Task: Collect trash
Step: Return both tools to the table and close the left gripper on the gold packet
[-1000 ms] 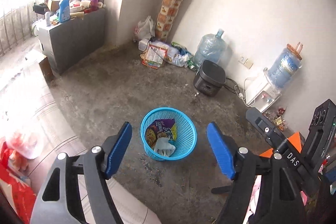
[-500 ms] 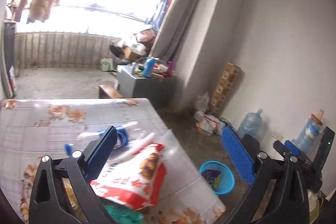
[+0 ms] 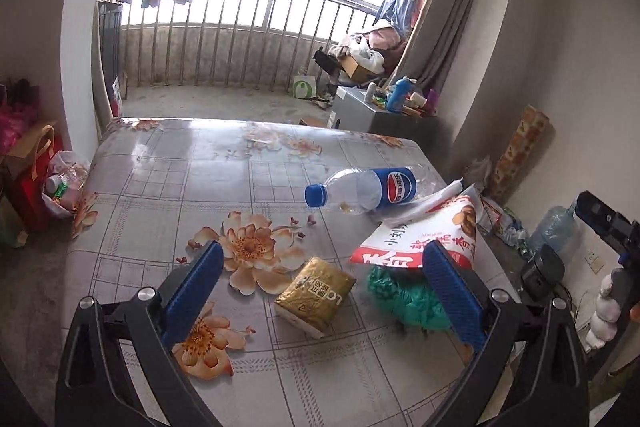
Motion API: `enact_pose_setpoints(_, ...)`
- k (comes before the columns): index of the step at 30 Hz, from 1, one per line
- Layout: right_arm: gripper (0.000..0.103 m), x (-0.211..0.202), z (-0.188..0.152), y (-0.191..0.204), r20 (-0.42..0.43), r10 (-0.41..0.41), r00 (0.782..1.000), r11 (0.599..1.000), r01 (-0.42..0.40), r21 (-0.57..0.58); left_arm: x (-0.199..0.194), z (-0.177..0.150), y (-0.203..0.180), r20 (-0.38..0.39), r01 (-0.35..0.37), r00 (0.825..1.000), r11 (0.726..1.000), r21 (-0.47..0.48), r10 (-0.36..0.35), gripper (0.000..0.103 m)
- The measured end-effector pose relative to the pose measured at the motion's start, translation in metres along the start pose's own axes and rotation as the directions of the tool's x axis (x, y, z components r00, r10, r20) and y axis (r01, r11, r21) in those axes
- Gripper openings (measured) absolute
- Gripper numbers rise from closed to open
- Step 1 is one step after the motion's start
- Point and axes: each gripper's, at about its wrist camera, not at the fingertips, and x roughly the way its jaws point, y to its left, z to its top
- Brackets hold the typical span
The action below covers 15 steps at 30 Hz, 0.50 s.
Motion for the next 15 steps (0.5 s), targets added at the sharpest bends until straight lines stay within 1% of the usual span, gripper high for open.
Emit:
enact_pose_setpoints(2, 0.096, 0.006, -0.002, 0.005, -0.033, 0.005, 0.999, 1.0, -0.005, 0.014, 0.018, -0.005, -0.006, -0.037, 0.025, 0.999, 0.998, 0.057, -0.023, 0.098)
enact_pose_setpoints(4, 0.095, 0.01, -0.004, 0.006, -0.072, 0.006, 0.997, 0.999, -0.003, 0.036, 0.037, -0.009, -0.013, -0.084, 0.055, 0.995, 0.994, 0.094, -0.047, 0.098)
enact_pose_setpoints(5, 0.094, 0.011, -0.007, 0.013, -0.093, 0.005, 0.996, 0.999, 0.0, 0.05, 0.046, -0.01, -0.012, -0.105, 0.07, 0.993, 0.992, 0.107, -0.058, 0.098)
enact_pose_setpoints(7, 0.089, 0.018, -0.009, 0.013, -0.142, 0.0, 0.99, 0.997, 0.012, 0.081, 0.061, -0.013, -0.01, -0.138, 0.088, 0.988, 0.988, 0.126, -0.07, 0.098)
enact_pose_setpoints(10, 0.084, 0.026, -0.013, 0.015, -0.199, -0.001, 0.98, 0.991, 0.027, 0.131, 0.077, -0.017, -0.006, -0.176, 0.106, 0.981, 0.984, 0.14, -0.081, 0.098)
enact_pose_setpoints(11, 0.084, 0.027, -0.013, 0.014, -0.21, -0.001, 0.978, 0.989, 0.032, 0.147, 0.08, -0.018, -0.005, -0.186, 0.112, 0.979, 0.984, 0.14, -0.085, 0.098)
enact_pose_setpoints(15, 0.08, 0.035, -0.002, 0.01, -0.225, 0.003, 0.974, 0.98, 0.043, 0.196, 0.092, -0.021, 0.0, -0.216, 0.127, 0.972, 0.982, 0.138, -0.096, 0.098)
